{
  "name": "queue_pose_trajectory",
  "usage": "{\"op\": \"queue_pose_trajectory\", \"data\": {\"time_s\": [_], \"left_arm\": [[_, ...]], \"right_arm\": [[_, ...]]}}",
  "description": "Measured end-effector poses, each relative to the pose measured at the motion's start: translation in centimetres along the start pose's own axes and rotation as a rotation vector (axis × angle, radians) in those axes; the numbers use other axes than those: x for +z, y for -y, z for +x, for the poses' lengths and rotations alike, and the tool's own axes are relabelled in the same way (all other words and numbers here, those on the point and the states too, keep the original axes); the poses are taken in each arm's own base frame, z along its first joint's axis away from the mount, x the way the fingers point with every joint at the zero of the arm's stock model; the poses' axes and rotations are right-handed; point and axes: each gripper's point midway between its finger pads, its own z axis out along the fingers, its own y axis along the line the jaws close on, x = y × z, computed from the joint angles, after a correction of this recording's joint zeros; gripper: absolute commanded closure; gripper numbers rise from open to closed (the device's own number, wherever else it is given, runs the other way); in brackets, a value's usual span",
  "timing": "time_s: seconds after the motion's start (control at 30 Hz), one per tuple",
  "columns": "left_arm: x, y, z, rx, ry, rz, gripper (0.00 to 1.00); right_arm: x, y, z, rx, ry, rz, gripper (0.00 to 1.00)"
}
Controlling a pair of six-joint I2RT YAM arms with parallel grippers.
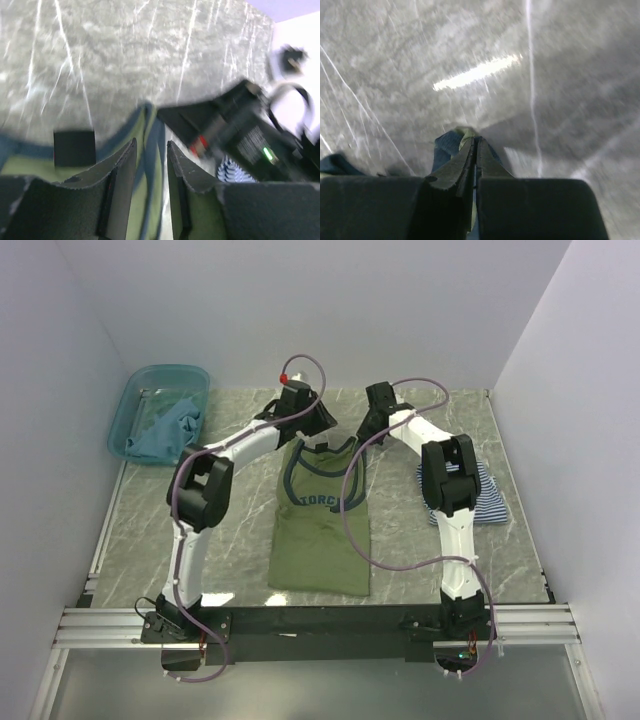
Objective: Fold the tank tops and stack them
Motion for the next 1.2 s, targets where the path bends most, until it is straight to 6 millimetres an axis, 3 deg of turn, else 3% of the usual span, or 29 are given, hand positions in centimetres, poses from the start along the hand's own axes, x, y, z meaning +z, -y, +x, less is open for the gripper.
{"op": "queue_pose_trajectory", "data": {"time_s": [0.13, 0.2, 0.3, 0.5, 0.6, 0.63, 0.67, 0.8, 0.9, 1.0, 1.2], "left_arm": [[-3.0, 0.3, -0.3, -0.01, 0.017, -0.01, 0.6], [-4.8, -0.6, 0.3, -0.024, 0.008, -0.033, 0.57], [-7.7, -2.5, 1.4, -0.04, -0.009, -0.075, 0.52], [-13.0, -6.8, 3.6, -0.053, -0.037, -0.193, 0.46], [-16.3, -8.0, 5.0, -0.058, -0.048, -0.237, 0.44], [-17.3, -8.4, 5.4, -0.061, -0.048, -0.25, 0.34], [-18.5, -8.9, 5.8, -0.061, -0.052, -0.264, 0.31], [-22.3, -10.4, 8.1, -0.086, -0.058, -0.297, 0.28], [-24.5, -11.7, 11.0, -0.097, -0.099, -0.324, 0.29], [-25.9, -12.0, 14.0, -0.093, -0.151, -0.332, 0.31], [-28.6, -13.5, 19.5, -0.104, -0.249, -0.354, 0.34]], "right_arm": [[0.7, -0.7, -0.5, 0.002, 0.005, -0.019, 0.93], [0.7, -0.9, -0.7, 0.005, 0.008, -0.027, 0.75], [0.8, -1.1, -0.9, -0.008, 0.014, -0.049, 0.57], [-0.4, -0.7, 0.2, -0.03, -0.011, -0.088, 0.45], [-2.6, -0.1, 0.7, -0.039, -0.018, -0.091, 0.41], [-3.6, 0.1, 0.7, -0.044, -0.015, -0.091, 0.41], [-4.8, 0.2, 0.6, -0.048, -0.006, -0.095, 0.4], [-9.7, 0.7, 0.1, -0.061, 0.05, -0.116, 0.39], [-12.6, 1.2, 0.2, -0.063, 0.09, -0.133, 0.39], [-14.3, 2.9, 2.4, -0.069, 0.091, -0.124, 0.4], [-18.1, 8.0, 13.3, -0.117, -0.018, -0.109, 0.42]]}}
